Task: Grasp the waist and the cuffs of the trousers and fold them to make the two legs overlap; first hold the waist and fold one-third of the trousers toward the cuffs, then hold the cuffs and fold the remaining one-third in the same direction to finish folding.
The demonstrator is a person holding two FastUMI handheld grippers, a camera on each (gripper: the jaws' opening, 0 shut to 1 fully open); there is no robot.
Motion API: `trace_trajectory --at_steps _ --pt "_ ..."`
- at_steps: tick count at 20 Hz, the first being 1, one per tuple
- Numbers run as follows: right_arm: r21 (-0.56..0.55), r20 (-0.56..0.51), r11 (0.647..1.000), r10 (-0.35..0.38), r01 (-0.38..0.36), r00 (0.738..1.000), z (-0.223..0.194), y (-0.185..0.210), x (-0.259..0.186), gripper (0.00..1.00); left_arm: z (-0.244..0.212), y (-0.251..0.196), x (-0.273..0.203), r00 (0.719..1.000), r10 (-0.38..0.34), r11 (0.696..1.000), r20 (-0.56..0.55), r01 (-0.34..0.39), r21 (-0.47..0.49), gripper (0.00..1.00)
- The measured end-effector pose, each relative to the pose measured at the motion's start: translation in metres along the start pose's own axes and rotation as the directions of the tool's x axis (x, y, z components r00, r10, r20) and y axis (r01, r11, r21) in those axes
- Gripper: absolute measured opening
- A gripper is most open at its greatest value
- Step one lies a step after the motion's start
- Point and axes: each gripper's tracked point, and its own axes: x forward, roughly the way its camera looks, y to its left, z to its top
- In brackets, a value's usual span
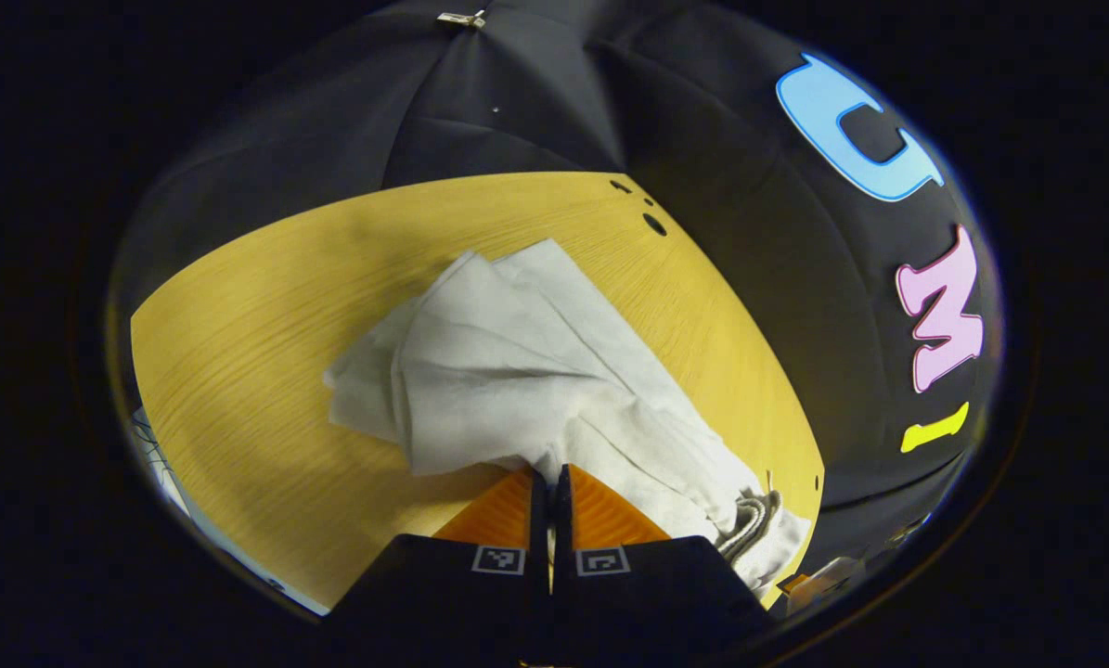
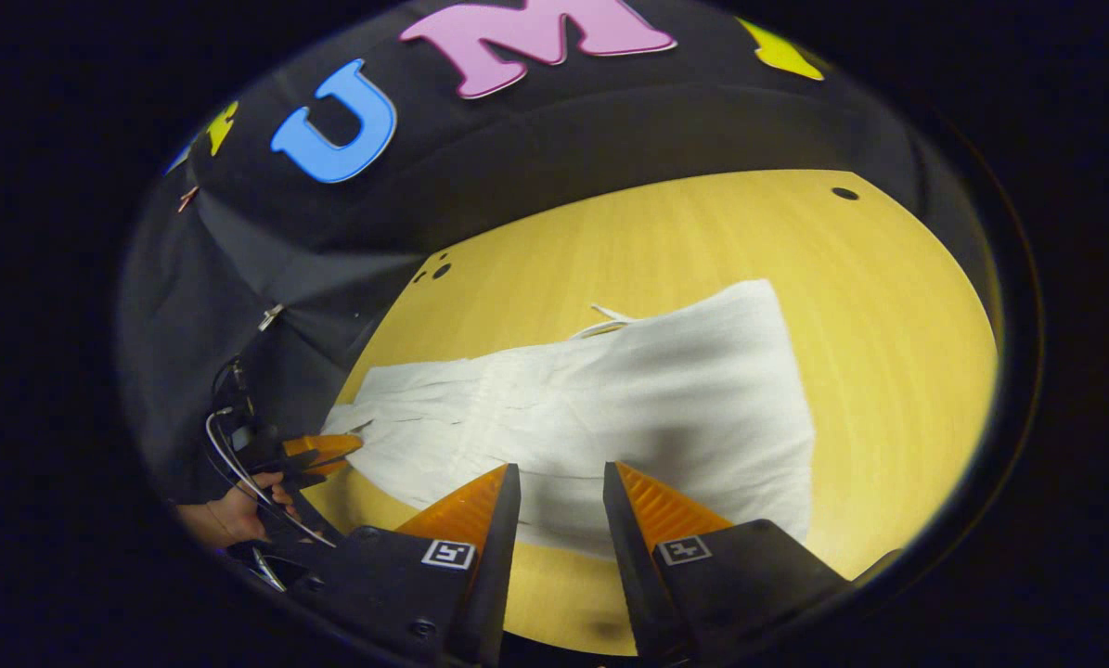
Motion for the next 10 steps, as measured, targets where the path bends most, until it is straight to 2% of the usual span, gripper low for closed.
trace_trajectory --at_steps 2,5,8,10 --pt "0.041 0.018 0.996 -0.078 0.078 0.997 0.001 -0.037 -0.013 0.56 0.008 -0.017 -0.014 0.999 -0.027 0.999 0.028 0.026 0.040 0.06" --pt "0.101 0.033 0.980 -0.174 0.170 0.984 0.001 -0.085 -0.029 0.56 0.018 -0.052 -0.033 0.994 -0.074 0.982 0.077 0.059 0.181 0.06" --pt "0.160 0.023 0.960 -0.238 0.231 0.971 -0.004 -0.124 -0.036 0.57 0.025 -0.109 -0.053 0.979 -0.165 0.940 0.119 0.120 0.319 0.06" --pt "0.192 0.015 0.952 -0.247 0.240 0.969 -0.004 -0.139 -0.043 0.57 0.020 -0.155 -0.070 0.962 -0.244 0.896 0.124 0.175 0.408 0.06"
